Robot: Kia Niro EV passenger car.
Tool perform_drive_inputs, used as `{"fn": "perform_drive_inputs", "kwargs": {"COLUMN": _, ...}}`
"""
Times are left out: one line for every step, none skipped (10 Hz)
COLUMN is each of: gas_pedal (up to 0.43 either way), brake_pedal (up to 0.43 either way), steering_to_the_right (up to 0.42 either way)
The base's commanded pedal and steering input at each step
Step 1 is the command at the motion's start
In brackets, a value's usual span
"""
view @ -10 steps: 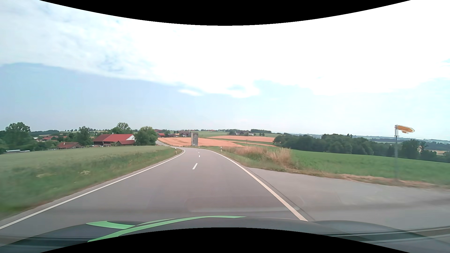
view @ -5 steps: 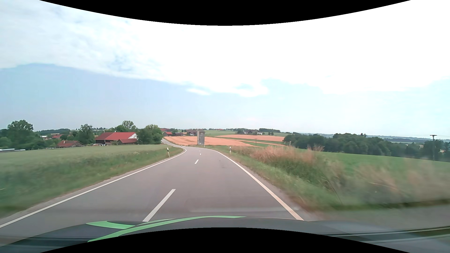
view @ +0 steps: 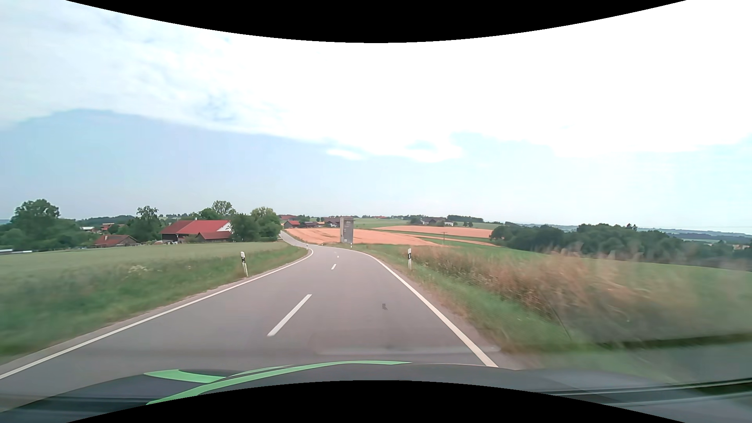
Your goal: Follow the waypoints while adhering to traffic rules and regulations
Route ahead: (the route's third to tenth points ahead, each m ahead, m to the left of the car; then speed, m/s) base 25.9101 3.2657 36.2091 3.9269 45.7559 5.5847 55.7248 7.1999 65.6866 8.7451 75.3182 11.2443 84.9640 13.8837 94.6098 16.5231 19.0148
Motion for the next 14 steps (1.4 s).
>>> {"fn": "perform_drive_inputs", "kwargs": {"gas_pedal": 0.02, "brake_pedal": 0.0, "steering_to_the_right": -0.025}}
{"fn": "perform_drive_inputs", "kwargs": {"gas_pedal": 0.02, "brake_pedal": 0.0, "steering_to_the_right": -0.025}}
{"fn": "perform_drive_inputs", "kwargs": {"gas_pedal": 0.02, "brake_pedal": 0.0, "steering_to_the_right": -0.025}}
{"fn": "perform_drive_inputs", "kwargs": {"gas_pedal": 0.02, "brake_pedal": 0.0, "steering_to_the_right": -0.025}}
{"fn": "perform_drive_inputs", "kwargs": {"gas_pedal": 0.02, "brake_pedal": 0.0, "steering_to_the_right": -0.024}}
{"fn": "perform_drive_inputs", "kwargs": {"gas_pedal": 0.02, "brake_pedal": 0.0, "steering_to_the_right": -0.022}}
{"fn": "perform_drive_inputs", "kwargs": {"gas_pedal": 0.02, "brake_pedal": 0.0, "steering_to_the_right": -0.02}}
{"fn": "perform_drive_inputs", "kwargs": {"gas_pedal": 0.02, "brake_pedal": 0.0, "steering_to_the_right": -0.018}}
{"fn": "perform_drive_inputs", "kwargs": {"gas_pedal": 0.02, "brake_pedal": 0.0, "steering_to_the_right": -0.018}}
{"fn": "perform_drive_inputs", "kwargs": {"gas_pedal": 0.02, "brake_pedal": 0.0, "steering_to_the_right": -0.019}}
{"fn": "perform_drive_inputs", "kwargs": {"gas_pedal": 0.02, "brake_pedal": 0.0, "steering_to_the_right": -0.018}}
{"fn": "perform_drive_inputs", "kwargs": {"gas_pedal": 0.02, "brake_pedal": 0.0, "steering_to_the_right": -0.018}}
{"fn": "perform_drive_inputs", "kwargs": {"gas_pedal": 0.02, "brake_pedal": 0.0, "steering_to_the_right": -0.018}}
{"fn": "perform_drive_inputs", "kwargs": {"gas_pedal": 0.02, "brake_pedal": 0.0, "steering_to_the_right": -0.018}}
